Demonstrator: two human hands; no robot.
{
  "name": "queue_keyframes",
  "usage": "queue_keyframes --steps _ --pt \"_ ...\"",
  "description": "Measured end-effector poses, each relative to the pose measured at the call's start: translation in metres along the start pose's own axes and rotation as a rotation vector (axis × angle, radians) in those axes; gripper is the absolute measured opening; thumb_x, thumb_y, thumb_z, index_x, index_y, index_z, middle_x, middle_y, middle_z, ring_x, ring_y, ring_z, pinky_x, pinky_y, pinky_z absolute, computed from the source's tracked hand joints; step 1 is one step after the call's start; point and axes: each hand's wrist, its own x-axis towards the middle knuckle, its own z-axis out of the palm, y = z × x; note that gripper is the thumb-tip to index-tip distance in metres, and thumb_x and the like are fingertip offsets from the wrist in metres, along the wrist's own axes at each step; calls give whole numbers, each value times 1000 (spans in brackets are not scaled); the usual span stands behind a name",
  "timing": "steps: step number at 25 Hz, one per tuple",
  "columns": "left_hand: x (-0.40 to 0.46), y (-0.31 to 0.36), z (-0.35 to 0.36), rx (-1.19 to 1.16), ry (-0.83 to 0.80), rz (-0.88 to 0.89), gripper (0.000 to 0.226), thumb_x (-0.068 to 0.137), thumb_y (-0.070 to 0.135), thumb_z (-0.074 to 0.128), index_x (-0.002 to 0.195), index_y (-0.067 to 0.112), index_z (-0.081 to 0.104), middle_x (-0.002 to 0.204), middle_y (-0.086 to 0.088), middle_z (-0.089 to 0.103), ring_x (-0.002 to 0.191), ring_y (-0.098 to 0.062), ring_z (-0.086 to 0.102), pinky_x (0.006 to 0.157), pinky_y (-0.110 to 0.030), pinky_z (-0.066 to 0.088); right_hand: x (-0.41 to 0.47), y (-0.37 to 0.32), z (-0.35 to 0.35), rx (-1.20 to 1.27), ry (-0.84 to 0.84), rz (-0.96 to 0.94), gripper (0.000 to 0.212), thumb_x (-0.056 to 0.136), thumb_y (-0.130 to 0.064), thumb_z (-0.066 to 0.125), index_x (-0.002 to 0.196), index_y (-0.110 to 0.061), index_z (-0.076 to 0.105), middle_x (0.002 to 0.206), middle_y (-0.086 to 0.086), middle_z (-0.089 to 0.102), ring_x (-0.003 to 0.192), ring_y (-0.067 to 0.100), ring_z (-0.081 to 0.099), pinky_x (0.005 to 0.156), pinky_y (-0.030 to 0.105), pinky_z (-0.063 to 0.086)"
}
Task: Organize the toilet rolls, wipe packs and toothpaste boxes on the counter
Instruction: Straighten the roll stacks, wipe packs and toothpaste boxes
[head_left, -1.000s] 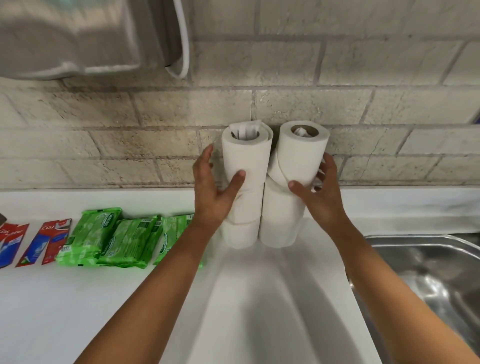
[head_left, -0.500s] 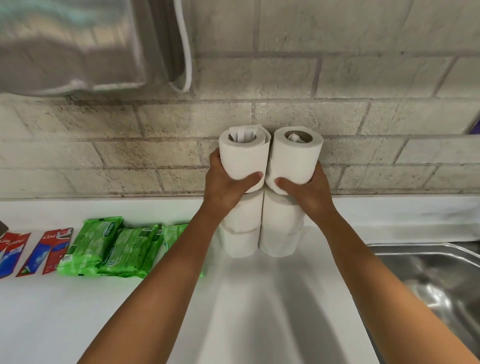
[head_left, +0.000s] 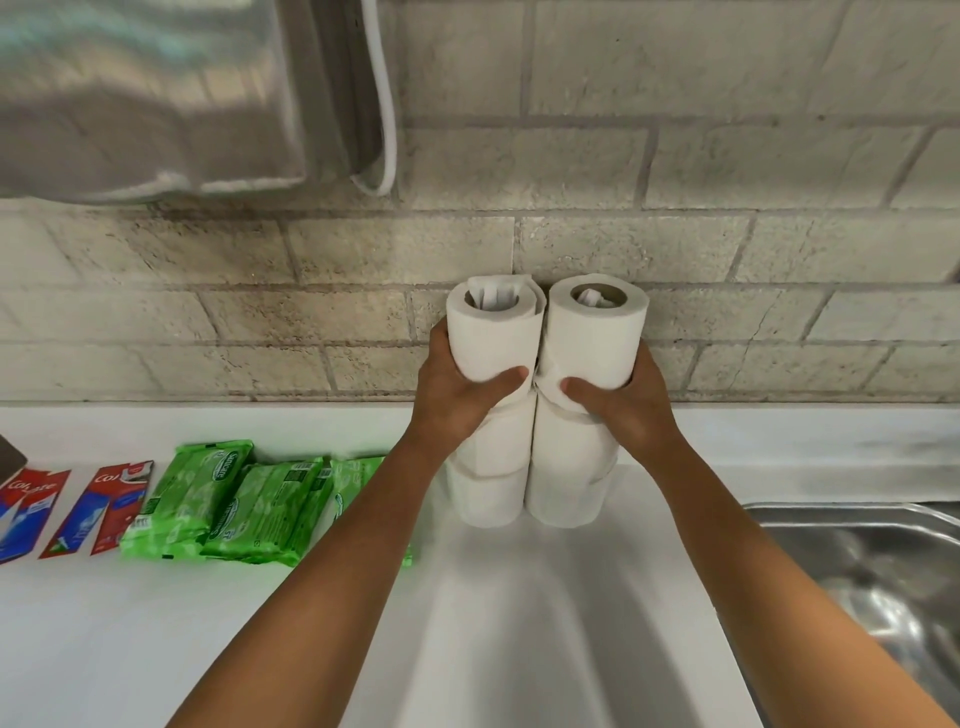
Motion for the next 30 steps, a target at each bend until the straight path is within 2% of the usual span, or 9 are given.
queue_keyframes --steps 7,12,15,17,19,22,25,28,30 --pt "0 -1 1 1 -19 9 92 52 38 79 133 25 38 118 10 55 107 -12 55 88 -26 45 0 5 -1 -2 27 -36 95 42 -40 79 129 -19 45 123 0 61 111 17 59 92 40 51" --pt "-1 -4 0 10 -56 18 92 53 40 79 134 25 37 123 11 57 108 -8 56 87 -21 44 -1 10 1 1 27 -46 92 48 -30 81 130 -20 42 123 -2 59 110 15 58 95 43 50" --pt "-12 -9 -5 -23 -118 39 87 55 40 79 130 33 35 119 25 51 107 10 51 87 -10 43 -8 10 -4 19 16 -101 98 48 -40 76 135 -23 34 125 -12 54 111 -2 55 90 25 50" --pt "-22 -26 -9 -66 -107 13 92 58 37 72 139 23 30 138 10 46 122 -3 47 100 -18 38 -18 19 -8 22 48 -109 104 51 -44 70 142 -24 24 131 -12 46 115 -1 51 93 22 45" --pt "-35 -45 -10 -86 -82 -34 98 60 23 65 147 15 20 150 -3 34 135 -16 36 108 -29 31 -28 37 -14 12 87 -85 109 52 -48 68 146 -24 18 135 -9 39 123 12 45 101 34 40" --pt "-54 -67 -6 -84 -72 -102 98 57 15 60 147 17 20 151 -3 31 135 -15 33 113 -37 29 -42 59 -11 1 7 7 111 49 -48 69 145 -25 19 135 -11 39 128 17 42 102 37 40" --pt "-55 -77 0 -68 -117 -55 89 59 30 72 138 24 32 137 7 48 122 1 47 106 -27 40 -42 65 -4 17 -85 40 96 54 -37 77 137 -30 30 128 -17 49 117 0 50 96 26 46" --pt "-46 -78 5 -30 -110 -71 82 63 38 78 134 20 43 123 9 60 116 -9 58 100 -34 48 -29 69 -1 38 -122 66 77 68 -10 79 132 -25 40 126 -9 55 105 -8 53 84 13 49" --pt "-41 -80 4 -30 -106 -72 73 71 25 79 134 15 45 120 4 61 114 -15 59 101 -39 48 -22 71 -1 45 -151 84 80 67 -12 77 137 -20 39 129 -4 55 106 -4 55 82 10 49"
